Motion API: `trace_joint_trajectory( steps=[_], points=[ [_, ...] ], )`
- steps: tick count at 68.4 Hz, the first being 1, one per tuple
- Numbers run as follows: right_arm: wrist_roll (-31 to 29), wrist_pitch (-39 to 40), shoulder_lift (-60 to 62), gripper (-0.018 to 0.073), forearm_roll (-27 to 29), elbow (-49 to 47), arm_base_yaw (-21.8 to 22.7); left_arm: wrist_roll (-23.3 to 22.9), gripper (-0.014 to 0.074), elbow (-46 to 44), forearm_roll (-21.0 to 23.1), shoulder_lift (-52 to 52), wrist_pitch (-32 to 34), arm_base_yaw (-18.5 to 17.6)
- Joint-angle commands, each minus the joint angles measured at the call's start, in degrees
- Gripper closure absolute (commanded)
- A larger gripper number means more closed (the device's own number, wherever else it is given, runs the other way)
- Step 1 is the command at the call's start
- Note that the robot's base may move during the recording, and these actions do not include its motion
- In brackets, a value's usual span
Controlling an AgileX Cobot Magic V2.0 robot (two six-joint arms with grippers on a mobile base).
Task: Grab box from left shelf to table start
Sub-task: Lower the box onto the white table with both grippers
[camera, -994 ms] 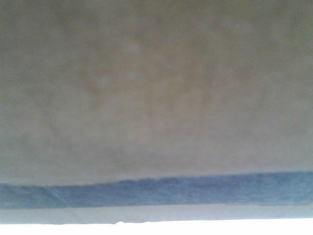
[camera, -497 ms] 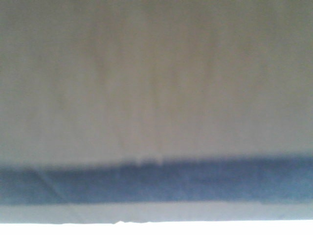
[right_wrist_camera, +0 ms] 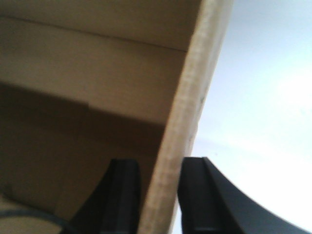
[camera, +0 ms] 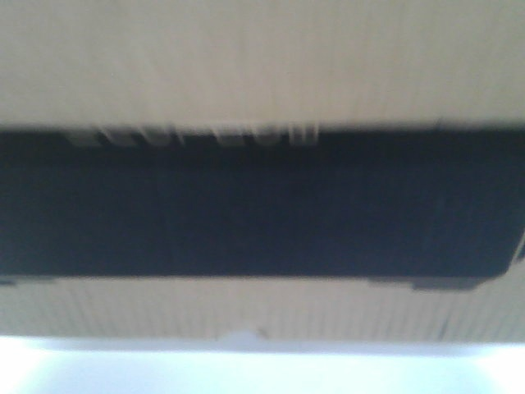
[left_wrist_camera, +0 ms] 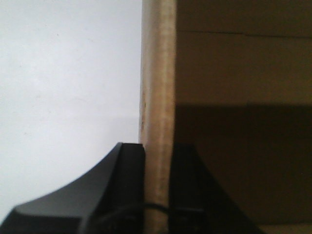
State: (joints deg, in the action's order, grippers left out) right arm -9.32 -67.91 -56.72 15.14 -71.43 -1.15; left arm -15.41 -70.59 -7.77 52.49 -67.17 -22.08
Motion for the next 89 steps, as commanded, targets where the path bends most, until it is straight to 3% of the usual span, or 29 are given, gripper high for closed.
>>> trace_joint_trajectory(
  steps=[1, 10, 24, 52, 63, 72, 78, 84, 89],
  points=[
    [-2.8, 3.8, -3.4, 0.0496, 4.6, -2.4, 0.1, -0.5, 0.0687, -2.4, 0.6, 3.0, 9.6, 1.0],
    [-3.9, 7.0, -8.6, 0.0496, 4.6, -2.4, 0.1, -0.5, 0.0687, -2.4, 3.1, 7.6, 12.4, 5.4],
    [-4.0, 11.4, -14.4, 0.0496, 4.6, -1.7, 0.1, -0.1, 0.0687, -2.4, 3.3, 14.5, 13.4, 9.5],
    [-5.8, 15.0, -19.8, 0.0494, 3.2, -0.6, 0.1, 1.5, 0.0687, -2.4, 5.6, 26.4, 15.0, 9.6],
    [-5.8, 14.6, -19.9, 0.0380, 1.4, -0.3, 0.1, 2.0, 0.0675, -2.4, 6.2, 28.2, 15.1, 9.6],
    [-5.8, 13.9, -19.9, 0.0181, 0.7, -0.3, 0.1, 4.0, 0.0536, -2.4, 7.8, 28.4, 15.0, 9.6],
    [-5.8, 13.8, -19.9, 0.0044, 0.3, -0.3, 0.1, 4.0, 0.0358, -2.4, 8.2, 28.4, 15.0, 9.6],
    [-5.8, 13.8, -19.9, -0.0036, -0.5, -0.3, 0.1, 4.0, 0.0180, -2.4, 8.9, 28.4, 14.9, 9.6],
    [-5.8, 13.3, -19.9, -0.0070, -2.3, -0.3, 0.1, 4.0, 0.0090, -2.4, 9.1, 28.4, 14.6, 9.6]
  ],
)
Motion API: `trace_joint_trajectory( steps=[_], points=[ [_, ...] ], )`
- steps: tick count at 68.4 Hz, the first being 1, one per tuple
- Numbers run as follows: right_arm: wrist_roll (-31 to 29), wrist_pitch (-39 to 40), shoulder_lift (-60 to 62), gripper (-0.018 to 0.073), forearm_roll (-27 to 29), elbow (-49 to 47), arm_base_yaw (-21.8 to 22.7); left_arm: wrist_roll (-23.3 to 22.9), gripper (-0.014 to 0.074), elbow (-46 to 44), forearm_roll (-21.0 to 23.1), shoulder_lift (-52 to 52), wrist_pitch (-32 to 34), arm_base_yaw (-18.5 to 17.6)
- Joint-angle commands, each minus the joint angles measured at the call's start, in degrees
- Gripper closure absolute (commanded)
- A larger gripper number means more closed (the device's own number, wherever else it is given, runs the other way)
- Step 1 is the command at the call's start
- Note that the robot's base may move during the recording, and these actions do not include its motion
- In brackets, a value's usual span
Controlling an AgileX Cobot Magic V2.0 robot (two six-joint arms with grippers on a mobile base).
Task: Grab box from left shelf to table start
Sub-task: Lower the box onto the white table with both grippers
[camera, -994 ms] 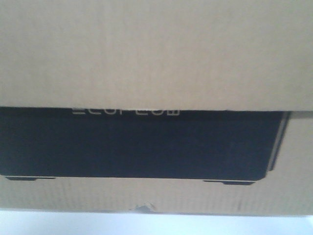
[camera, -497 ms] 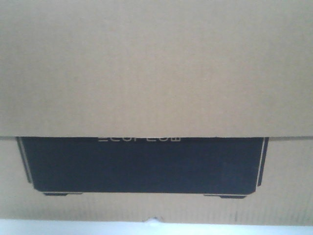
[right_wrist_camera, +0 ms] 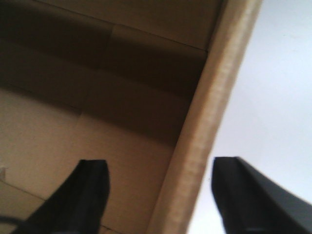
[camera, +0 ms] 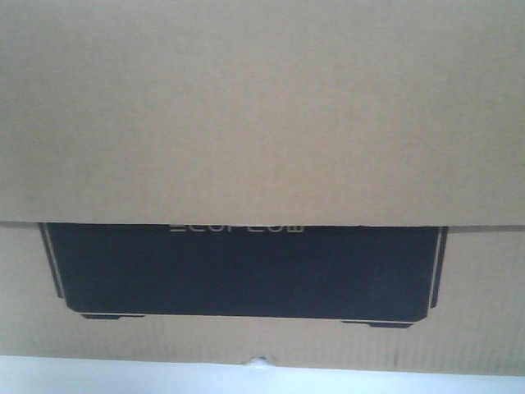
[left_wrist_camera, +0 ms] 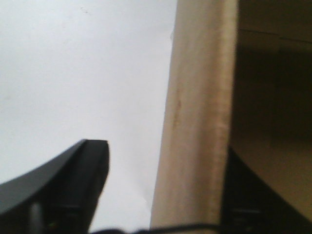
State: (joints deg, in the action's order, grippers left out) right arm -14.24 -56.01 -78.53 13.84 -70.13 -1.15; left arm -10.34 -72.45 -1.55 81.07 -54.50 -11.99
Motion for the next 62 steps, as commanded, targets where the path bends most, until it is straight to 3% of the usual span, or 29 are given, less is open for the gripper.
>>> trace_joint_trajectory(
  steps=[1, 7, 27, 46, 55, 62],
  points=[
    [-0.8, 1.3, 1.9, -0.0074, -1.3, -1.6, 0.1, -1.1, 0.0076, -0.6, 2.8, -0.1, 1.9, -0.5],
    [-0.8, 0.7, 2.0, -0.0074, -1.8, -1.6, 0.1, -1.1, 0.0034, -0.6, 3.0, -0.2, 1.1, -0.5],
    [1.8, -1.0, 3.4, -0.0074, -1.8, -5.6, 0.1, 1.2, 0.0035, -2.8, 6.3, -3.3, 0.7, -0.5],
    [3.7, -1.5, 11.9, -0.0070, -2.0, -7.9, 0.2, 4.3, 0.0036, -3.6, 6.3, -15.5, 1.6, -0.5],
    [5.6, -3.5, 17.3, -0.0001, -2.4, -7.8, 0.2, 7.3, 0.0036, -3.6, 6.3, -23.3, 1.4, -0.5],
    [5.8, -4.4, 21.8, 0.0134, -2.4, -6.6, 0.2, 9.2, 0.0062, -2.4, 6.3, -29.0, 1.3, -0.5]
  ],
)
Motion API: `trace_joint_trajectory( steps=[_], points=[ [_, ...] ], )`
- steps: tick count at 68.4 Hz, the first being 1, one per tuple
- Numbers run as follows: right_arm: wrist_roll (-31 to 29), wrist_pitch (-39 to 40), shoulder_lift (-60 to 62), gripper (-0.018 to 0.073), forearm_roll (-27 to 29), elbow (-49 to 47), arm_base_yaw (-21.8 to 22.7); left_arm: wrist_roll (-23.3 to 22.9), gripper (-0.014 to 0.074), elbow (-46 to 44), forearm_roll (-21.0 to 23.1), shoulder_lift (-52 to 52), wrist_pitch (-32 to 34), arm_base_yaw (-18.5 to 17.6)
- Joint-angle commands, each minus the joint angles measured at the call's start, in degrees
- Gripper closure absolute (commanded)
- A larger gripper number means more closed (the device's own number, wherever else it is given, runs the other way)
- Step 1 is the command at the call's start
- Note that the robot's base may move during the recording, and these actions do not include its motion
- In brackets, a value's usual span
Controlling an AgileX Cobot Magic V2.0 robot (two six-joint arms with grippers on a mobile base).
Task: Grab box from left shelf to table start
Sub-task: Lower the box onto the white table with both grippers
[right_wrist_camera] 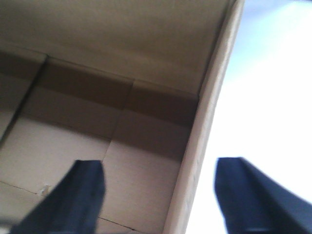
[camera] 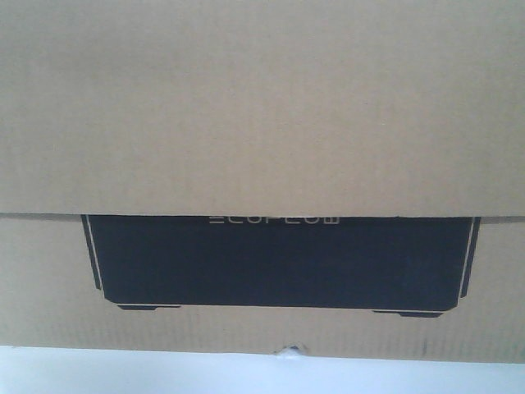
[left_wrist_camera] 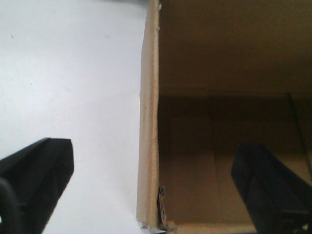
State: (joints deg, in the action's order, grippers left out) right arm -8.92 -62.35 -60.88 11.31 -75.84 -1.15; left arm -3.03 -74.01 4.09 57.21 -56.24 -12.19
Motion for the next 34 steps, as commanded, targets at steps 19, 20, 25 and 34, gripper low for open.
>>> trace_joint_trajectory(
  steps=[19, 20, 25, 34],
  points=[
    [0.4, 6.3, 18.7, 0.0498, 0.2, 13.0, 0.2, 2.5, 0.0349, 12.9, -2.8, -22.8, 5.4, -0.3],
    [0.4, 6.8, 20.0, 0.0500, 0.2, 14.5, 0.2, 2.5, 0.0370, 14.4, -2.8, -24.1, 6.1, -0.3],
    [0.4, 9.6, 24.4, 0.0501, 0.2, 19.7, 0.2, 2.5, 0.0481, 19.3, -2.8, -28.5, 8.3, -0.3],
    [0.4, 14.9, 32.8, 0.0501, 0.2, 29.6, 0.2, 2.5, 0.0697, 29.7, -2.8, -36.2, 12.2, -0.3]
  ],
)
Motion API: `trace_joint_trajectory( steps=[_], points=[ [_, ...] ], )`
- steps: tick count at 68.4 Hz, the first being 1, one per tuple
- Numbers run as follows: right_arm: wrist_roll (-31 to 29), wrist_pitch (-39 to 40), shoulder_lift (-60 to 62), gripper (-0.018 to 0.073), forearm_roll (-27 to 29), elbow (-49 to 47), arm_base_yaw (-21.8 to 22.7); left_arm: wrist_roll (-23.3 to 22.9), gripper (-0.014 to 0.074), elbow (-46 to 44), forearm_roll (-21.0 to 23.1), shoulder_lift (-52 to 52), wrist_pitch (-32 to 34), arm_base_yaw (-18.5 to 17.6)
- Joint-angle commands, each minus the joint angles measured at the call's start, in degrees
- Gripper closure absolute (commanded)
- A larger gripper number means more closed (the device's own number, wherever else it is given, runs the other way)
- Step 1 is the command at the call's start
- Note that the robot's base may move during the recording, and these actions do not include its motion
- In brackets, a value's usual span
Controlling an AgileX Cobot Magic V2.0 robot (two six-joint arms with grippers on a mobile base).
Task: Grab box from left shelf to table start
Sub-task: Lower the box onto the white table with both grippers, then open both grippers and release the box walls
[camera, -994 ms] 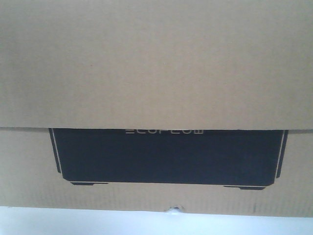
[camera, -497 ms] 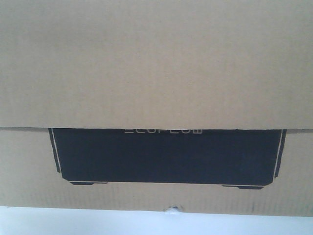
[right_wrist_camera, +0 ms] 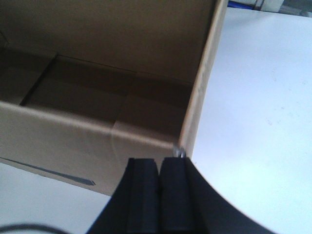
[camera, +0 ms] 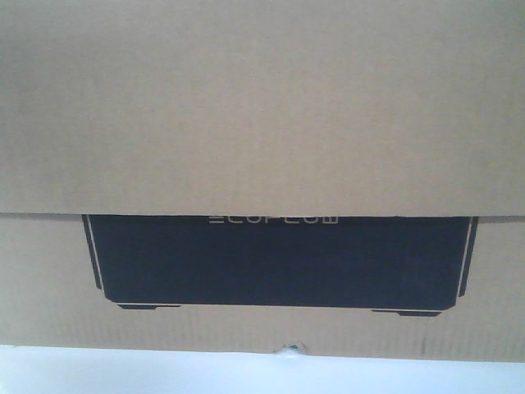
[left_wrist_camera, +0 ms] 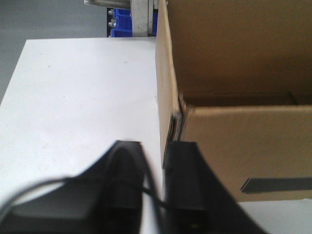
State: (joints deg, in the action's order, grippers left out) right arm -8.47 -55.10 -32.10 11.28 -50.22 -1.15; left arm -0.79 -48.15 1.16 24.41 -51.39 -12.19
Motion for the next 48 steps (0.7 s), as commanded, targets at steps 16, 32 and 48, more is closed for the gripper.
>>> trace_joint_trajectory(
  steps=[16, 32, 48],
  points=[
    [-0.1, 18.4, 21.4, 0.0501, -0.1, 19.5, 0.2, 0.3, 0.0688, 17.6, 0.1, -15.4, 15.0, -0.3],
    [-0.1, 27.1, 31.7, 0.0501, -0.3, 28.6, 0.2, 0.3, 0.0688, 25.2, 0.1, -20.7, 24.8, -0.3],
    [-0.1, 29.1, 31.7, 0.0501, -0.3, 29.0, 0.2, 0.3, 0.0688, 26.7, 0.1, -20.7, 25.5, -0.3]
  ],
)
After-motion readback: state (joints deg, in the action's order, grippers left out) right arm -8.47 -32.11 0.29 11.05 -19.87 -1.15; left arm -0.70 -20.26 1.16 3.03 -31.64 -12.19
